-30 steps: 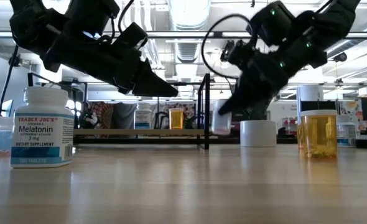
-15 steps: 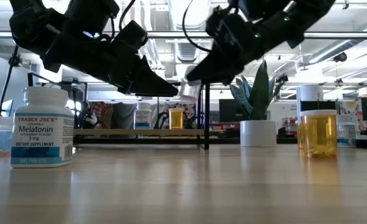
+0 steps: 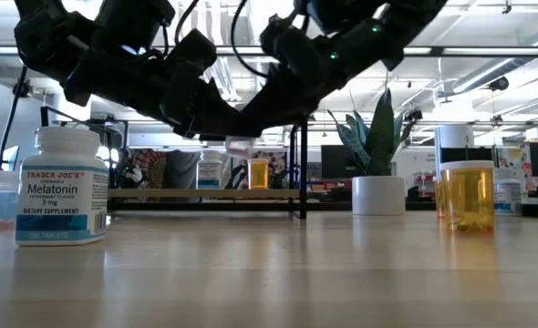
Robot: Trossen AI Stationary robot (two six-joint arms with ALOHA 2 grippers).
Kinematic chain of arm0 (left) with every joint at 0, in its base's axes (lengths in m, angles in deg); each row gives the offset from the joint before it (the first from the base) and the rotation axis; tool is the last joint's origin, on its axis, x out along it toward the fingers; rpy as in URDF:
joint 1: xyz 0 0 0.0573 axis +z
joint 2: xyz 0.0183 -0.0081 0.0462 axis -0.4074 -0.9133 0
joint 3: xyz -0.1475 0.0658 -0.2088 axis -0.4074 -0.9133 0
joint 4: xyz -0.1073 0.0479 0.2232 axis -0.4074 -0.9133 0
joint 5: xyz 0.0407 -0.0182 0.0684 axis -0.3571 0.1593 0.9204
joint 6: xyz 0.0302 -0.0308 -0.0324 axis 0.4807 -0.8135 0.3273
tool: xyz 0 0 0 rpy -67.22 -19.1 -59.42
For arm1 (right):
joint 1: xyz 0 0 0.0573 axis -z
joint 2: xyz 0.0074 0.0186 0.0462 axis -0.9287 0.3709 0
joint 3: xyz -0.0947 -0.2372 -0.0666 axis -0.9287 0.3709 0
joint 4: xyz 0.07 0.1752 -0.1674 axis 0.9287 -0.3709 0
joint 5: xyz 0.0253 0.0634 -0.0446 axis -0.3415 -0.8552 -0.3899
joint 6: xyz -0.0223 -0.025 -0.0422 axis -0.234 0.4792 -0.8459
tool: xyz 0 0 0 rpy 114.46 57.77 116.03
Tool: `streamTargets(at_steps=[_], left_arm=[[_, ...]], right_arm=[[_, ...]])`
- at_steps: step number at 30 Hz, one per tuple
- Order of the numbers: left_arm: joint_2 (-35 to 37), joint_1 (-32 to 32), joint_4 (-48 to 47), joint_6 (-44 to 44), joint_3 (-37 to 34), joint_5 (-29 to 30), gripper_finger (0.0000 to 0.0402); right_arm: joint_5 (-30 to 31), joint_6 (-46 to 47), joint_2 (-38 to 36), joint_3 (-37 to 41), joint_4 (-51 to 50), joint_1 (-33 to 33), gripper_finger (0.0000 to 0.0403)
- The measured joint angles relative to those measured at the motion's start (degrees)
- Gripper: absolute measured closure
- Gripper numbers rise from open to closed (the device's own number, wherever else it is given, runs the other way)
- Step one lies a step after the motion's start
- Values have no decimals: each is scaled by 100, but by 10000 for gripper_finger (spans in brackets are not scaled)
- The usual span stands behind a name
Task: Pick and place medicine bottles onto shelf by color
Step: Put the transparent medicine container onto the shelf
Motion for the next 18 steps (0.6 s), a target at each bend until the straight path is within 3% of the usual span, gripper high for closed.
streamTargets(at_steps=[9, 18], left_arm=[[9, -2, -175, 34, 13, 11, 204], [15, 0, -154, 55, 30, 11, 203]], right_arm=[[-16, -55, 17, -245, -397, 0, 267], [-15, -33, -85, -142, -334, 0, 268]])
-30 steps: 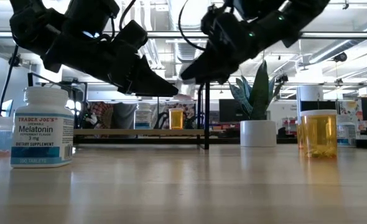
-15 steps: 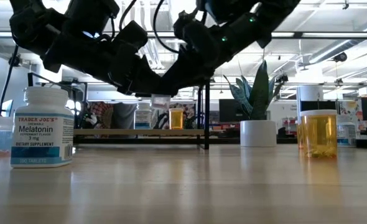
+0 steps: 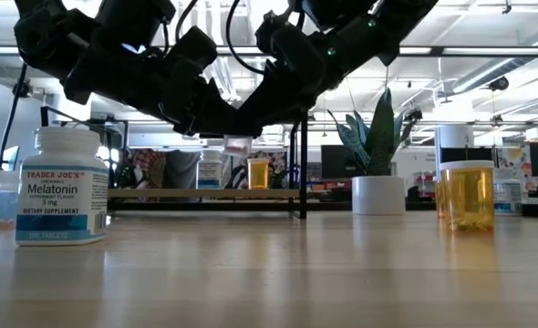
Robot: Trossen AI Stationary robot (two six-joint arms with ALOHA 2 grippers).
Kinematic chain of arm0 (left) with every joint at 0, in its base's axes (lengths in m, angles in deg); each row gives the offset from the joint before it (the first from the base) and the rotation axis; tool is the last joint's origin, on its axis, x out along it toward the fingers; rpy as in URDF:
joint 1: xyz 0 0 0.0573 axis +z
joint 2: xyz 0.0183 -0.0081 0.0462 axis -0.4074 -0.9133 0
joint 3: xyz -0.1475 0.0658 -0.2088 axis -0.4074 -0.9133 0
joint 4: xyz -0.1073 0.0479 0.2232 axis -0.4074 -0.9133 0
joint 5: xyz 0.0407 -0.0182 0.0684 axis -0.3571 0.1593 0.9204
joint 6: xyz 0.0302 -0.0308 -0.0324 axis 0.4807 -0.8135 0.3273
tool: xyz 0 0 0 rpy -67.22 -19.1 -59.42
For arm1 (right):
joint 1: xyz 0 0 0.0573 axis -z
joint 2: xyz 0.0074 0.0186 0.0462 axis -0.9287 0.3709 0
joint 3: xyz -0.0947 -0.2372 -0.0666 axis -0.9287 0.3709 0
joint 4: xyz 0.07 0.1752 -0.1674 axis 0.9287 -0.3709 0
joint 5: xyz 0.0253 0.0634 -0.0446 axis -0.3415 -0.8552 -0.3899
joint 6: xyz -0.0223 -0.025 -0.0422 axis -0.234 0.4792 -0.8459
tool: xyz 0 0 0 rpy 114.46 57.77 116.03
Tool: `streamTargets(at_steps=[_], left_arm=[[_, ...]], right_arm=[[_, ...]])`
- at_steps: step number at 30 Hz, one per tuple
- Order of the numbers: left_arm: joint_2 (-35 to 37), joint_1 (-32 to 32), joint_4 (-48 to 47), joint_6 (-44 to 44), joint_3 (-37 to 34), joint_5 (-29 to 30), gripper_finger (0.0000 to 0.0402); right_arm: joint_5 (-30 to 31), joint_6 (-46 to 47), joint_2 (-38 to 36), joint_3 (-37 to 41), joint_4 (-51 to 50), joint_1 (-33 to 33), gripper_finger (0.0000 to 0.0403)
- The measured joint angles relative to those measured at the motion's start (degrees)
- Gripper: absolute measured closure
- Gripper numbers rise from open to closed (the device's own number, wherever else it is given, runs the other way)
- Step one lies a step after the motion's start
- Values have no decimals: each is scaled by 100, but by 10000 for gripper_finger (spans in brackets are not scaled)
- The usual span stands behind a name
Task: Pick and place medicine bottles onto shelf by color
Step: Put the transparent medicine container onto the shelf
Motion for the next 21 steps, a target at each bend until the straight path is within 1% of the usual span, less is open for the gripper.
streamTargets(at_steps=[7, 11, 14, 17, 21], left_arm=[[-2, 2, -47, 18, 31, 13, 202], [-3, 2, -179, 167, 33, 8, 182], [4, 4, -832, 233, -16, -59, 156], [166, 2, -1433, 220, 9, -71, 132], [227, 2, -2291, 22, -1, -144, 113]], right_arm=[[3, -58, -4, -59, -143, 1, 267], [35, -155, -56, -65, -358, 2, 266], [39, -193, -44, -51, -568, 0, 266], [24, -133, 14, 89, -665, 0, 266], [15, 3, 164, 275, -545, 0, 266]])
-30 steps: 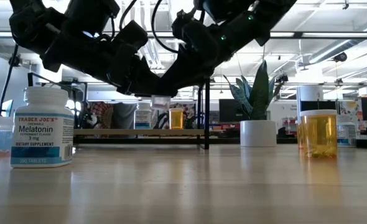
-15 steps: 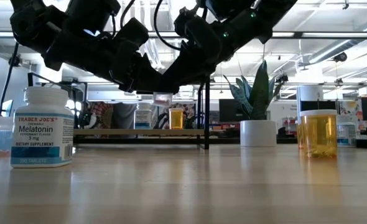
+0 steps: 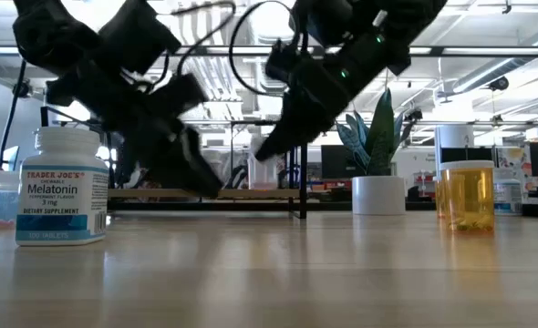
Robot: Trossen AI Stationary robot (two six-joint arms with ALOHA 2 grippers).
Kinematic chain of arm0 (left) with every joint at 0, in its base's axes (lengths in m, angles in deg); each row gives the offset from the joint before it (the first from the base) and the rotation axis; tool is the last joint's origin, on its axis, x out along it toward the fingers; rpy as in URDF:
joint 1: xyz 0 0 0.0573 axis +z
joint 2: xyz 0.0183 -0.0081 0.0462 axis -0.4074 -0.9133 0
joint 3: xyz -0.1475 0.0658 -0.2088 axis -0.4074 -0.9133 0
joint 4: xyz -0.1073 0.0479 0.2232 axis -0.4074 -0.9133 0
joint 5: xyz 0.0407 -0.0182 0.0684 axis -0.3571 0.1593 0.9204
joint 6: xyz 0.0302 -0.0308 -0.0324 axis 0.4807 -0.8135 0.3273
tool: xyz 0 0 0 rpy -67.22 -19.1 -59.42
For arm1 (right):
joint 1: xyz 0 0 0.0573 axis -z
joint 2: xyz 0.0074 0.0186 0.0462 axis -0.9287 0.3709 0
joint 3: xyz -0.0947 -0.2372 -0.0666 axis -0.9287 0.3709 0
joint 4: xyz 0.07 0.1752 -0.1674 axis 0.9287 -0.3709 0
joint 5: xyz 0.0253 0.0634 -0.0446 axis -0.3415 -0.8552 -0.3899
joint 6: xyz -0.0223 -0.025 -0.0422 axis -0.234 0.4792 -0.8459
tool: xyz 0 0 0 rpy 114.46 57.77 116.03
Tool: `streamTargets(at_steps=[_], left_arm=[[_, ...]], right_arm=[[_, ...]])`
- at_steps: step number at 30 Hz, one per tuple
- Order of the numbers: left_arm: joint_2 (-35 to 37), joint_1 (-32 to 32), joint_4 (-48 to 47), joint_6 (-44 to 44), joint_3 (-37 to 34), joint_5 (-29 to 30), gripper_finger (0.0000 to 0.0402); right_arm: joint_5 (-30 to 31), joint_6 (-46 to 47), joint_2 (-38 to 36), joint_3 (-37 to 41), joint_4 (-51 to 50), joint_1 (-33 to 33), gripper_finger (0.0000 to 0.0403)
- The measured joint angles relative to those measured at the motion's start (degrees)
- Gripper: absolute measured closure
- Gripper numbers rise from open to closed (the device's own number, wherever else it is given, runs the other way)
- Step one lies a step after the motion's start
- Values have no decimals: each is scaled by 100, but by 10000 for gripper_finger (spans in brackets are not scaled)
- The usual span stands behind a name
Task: Pick and place medicine bottles onto shelf by color
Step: Put the transparent medicine container onto the shelf
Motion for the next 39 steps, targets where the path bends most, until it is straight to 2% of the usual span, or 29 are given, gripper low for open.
streamTargets(at_steps=[12, 15, 19, 23, 27, 30, 34, 39], left_arm=[[745, -4, -387, -80, 11, -1, 108], [914, -4, -364, -75, 11, -1, 108], [962, -4, -353, -75, 11, -72, 108], [863, -7, -244, -88, 9, -203, 108], [613, -14, 241, -217, 9, -458, 109], [343, -17, 726, -231, 16, -646, 109], [-33, -17, 1224, -229, 37, -685, 109], [-364, -15, 1336, -230, 102, -575, 109]], right_arm=[[-54, 45, 851, 49, 1206, -26, 266], [-55, -18, 899, 19, 1241, -26, 264], [-54, -36, 906, -24, 1220, -26, 242], [-54, -257, 832, -40, 1126, -33, 201], [-11, -563, 436, -40, 721, -37, 162], [-7, -553, -53, 28, 286, -38, 150], [7, -443, -874, 505, 0, -107, 154], [36, 44, -1964, 1366, 67, -268, 172]])
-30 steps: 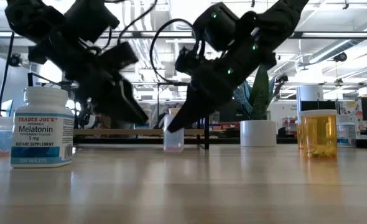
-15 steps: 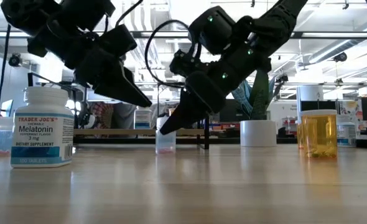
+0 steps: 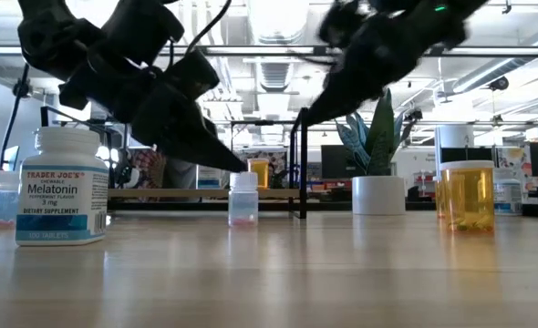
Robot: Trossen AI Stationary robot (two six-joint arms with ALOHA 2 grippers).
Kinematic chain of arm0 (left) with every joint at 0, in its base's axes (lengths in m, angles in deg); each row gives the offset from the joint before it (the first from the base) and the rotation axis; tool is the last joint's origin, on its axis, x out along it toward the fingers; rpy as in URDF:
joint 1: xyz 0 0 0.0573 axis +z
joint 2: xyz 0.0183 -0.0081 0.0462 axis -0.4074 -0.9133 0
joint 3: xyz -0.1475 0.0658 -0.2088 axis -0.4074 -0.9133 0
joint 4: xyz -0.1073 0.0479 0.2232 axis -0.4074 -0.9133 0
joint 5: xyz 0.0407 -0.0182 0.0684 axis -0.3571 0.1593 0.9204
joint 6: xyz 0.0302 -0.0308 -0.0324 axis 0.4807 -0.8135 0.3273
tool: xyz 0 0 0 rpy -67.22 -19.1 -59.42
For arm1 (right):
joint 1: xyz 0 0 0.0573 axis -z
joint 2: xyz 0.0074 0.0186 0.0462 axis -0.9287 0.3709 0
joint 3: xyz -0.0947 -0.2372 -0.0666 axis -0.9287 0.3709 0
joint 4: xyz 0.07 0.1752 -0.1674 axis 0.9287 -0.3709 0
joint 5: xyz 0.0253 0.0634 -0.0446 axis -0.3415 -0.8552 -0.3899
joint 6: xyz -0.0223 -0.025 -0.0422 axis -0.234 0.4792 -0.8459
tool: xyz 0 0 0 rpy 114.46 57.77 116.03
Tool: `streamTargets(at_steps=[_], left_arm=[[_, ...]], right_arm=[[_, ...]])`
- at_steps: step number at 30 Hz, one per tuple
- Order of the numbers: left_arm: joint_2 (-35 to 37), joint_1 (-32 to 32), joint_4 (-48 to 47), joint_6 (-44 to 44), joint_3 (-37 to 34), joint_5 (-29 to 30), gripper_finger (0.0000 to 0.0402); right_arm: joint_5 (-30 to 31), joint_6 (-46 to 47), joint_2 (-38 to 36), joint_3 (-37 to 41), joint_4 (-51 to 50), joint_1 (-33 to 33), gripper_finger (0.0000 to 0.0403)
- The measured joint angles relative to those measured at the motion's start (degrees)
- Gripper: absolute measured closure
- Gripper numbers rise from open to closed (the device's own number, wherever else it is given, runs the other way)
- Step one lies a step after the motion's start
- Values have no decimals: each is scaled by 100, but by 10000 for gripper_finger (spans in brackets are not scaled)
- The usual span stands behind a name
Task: Pick and place medicine bottles onto shelf by color
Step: Put the transparent medicine container onto the shelf
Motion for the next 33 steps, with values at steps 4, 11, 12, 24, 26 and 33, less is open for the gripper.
streamTargets(at_steps=[4, 11, 12, 24, 26, 33], left_arm=[[-185, 4, 148, 4, 102, 217, 110], [-470, 15, 141, 8, 200, 277, 158], [-485, 15, 116, 8, 193, 277, 170], [-350, 15, 181, 2, 195, 277, 286], [-156, 15, -34, -56, 193, 276, 286], [1409, 165, -2184, -467, 187, 1236, 286]], right_arm=[[431, 446, -728, 653, 238, -204, 180], [1224, 867, -1577, 1328, 414, -636, 184], [1315, 894, -1649, 1367, 451, -689, 184], [1721, 975, -1832, 1566, 465, -870, 184], [1743, 975, -1769, 1566, 464, -869, 184], [1759, 915, -1562, 1566, 452, -869, 184]])
